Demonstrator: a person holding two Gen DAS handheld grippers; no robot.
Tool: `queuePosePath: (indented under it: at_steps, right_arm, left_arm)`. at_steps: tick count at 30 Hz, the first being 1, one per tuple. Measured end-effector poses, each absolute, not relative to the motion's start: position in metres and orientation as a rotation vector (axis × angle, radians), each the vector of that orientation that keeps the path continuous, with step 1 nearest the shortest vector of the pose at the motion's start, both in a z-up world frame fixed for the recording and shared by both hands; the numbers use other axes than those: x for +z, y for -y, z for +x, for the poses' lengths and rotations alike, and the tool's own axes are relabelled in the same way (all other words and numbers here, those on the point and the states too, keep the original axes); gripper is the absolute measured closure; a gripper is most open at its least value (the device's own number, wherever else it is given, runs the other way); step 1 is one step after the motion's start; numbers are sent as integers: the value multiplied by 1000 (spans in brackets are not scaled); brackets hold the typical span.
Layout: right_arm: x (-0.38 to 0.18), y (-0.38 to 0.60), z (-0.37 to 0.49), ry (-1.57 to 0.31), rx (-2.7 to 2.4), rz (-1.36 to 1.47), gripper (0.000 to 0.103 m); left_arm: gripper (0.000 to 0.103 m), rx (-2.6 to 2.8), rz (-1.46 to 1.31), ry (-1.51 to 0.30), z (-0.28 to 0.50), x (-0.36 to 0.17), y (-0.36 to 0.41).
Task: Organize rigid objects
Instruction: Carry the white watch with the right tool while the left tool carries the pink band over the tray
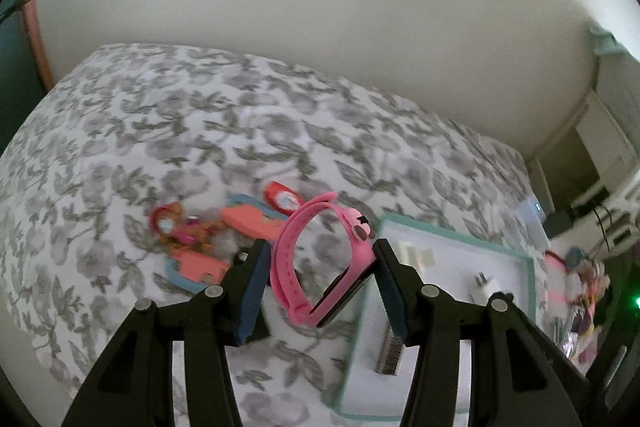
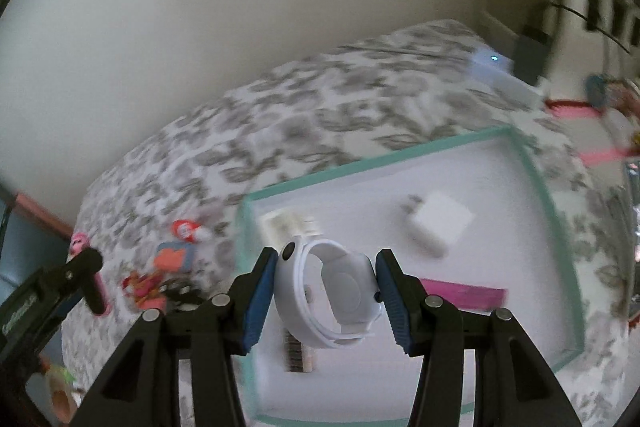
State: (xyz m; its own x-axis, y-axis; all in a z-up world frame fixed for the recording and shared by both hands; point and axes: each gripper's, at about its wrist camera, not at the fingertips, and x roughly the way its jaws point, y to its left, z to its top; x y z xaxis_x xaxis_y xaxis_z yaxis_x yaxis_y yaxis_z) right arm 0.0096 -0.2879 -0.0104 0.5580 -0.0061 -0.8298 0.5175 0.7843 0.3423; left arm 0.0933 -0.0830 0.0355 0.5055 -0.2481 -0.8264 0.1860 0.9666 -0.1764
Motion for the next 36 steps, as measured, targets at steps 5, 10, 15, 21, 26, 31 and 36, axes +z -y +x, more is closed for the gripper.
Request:
queuePosePath:
  at_steps: [5,10,15,21,26,31,36]
  right_arm:
    - [-18,323,-10,-941,-430,651,50]
    - [-22,346,-25,-944,-518,643,50]
    - [-19,361,-37,-931,-602,610,50]
    - [-21,368,-42,-930,-628,597,49]
    - [-32,368,-40,-971,-623,590,49]
    - [-47,367,-37,-1023,-614,589,49]
    - [-57,365,-35,-1057,-607,588,49]
  left_arm:
    - [49,-334,-8,-1033,80,29,119]
    - [48,-394,69,-1056,66,21,155]
    - [48,-440,154,-1070,51,13,187]
    - [48,-469,231,-1089,42,2,209]
    - [48,-465,243,-1122,43,-8,214]
    - [48,-462,263,-1149,43,-19,220]
    - [48,-458,274,-1170,44,-25,221]
